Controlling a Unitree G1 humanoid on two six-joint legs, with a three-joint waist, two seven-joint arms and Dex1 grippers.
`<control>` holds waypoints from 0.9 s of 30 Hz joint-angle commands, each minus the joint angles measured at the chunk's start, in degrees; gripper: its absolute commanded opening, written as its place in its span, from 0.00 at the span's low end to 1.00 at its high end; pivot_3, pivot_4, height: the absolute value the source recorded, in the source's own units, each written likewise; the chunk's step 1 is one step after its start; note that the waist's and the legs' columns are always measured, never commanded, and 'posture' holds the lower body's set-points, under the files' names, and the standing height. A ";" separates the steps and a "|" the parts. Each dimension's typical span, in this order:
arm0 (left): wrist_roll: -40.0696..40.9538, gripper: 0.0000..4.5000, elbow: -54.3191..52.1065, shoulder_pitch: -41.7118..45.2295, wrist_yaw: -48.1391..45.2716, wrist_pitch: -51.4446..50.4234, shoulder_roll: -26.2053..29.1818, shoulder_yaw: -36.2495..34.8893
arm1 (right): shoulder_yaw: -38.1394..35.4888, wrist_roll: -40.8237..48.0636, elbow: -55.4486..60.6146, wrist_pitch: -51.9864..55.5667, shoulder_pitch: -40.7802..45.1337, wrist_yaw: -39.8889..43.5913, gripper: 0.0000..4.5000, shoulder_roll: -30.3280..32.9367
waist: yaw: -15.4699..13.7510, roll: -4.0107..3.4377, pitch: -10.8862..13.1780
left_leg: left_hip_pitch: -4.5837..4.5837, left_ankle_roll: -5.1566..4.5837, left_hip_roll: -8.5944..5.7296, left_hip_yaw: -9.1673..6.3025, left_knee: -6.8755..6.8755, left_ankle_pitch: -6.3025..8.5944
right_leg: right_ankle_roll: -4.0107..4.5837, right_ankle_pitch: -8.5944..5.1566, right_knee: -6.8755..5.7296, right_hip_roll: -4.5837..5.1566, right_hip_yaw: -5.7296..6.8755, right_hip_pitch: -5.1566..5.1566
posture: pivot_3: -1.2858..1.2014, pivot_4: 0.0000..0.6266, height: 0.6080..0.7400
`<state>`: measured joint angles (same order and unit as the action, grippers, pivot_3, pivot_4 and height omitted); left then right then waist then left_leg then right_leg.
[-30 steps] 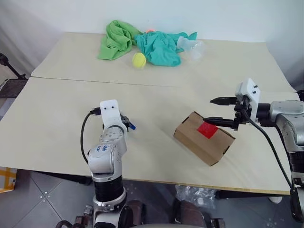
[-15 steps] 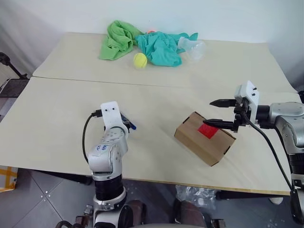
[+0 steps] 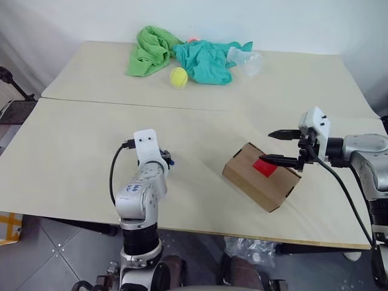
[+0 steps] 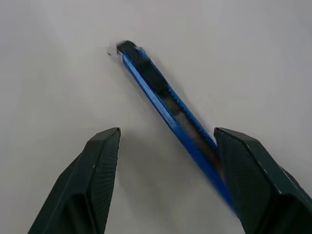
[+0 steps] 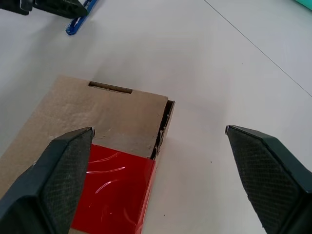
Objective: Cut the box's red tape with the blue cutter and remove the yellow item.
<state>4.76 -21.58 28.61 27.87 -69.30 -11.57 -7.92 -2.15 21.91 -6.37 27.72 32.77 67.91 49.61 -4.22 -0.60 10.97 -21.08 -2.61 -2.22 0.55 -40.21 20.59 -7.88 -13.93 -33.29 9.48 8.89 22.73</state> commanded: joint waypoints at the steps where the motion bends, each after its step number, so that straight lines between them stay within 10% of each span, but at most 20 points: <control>1: 1.56 0.71 0.12 4.29 0.81 1.59 -9.32 0.09 | -1.28 0.71 1.97 -0.08 0.47 -0.02 1.00 0.40 | 0.01 0.00 0.00 | 0.00 0.00 0.00 0.00 0.00 0.00 | 0.00 0.00 0.00 0.00 0.01 0.00 | 0.52 0.24 1.00; 22: 7.79 0.71 8.94 7.73 6.28 0.37 -10.98 -1.89 | -1.83 0.95 3.04 0.26 -0.98 -0.83 1.00 0.62 | -0.21 -0.22 -0.13 | 0.21 0.02 0.00 0.06 -0.05 0.00 | 0.00 0.00 -0.06 0.01 -0.08 -0.14 | 0.52 0.24 1.00; 27: 8.23 0.47 8.49 7.53 9.62 -3.94 -12.46 -4.73 | -1.96 0.91 3.04 0.30 -1.14 -0.94 1.00 0.65 | -0.14 -0.41 -0.25 | 0.54 0.06 -0.02 0.22 0.14 0.03 | 0.00 0.00 -0.05 0.00 -0.25 -0.30 | 0.52 0.24 1.00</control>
<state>11.93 -17.15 29.62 35.85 -67.39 -11.50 -10.07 -2.15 21.96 -4.81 28.02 31.86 67.11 49.61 -4.36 -1.01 10.73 -20.47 -2.52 -2.23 0.81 -40.04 20.64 -7.88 -13.94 -33.33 9.48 8.59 22.41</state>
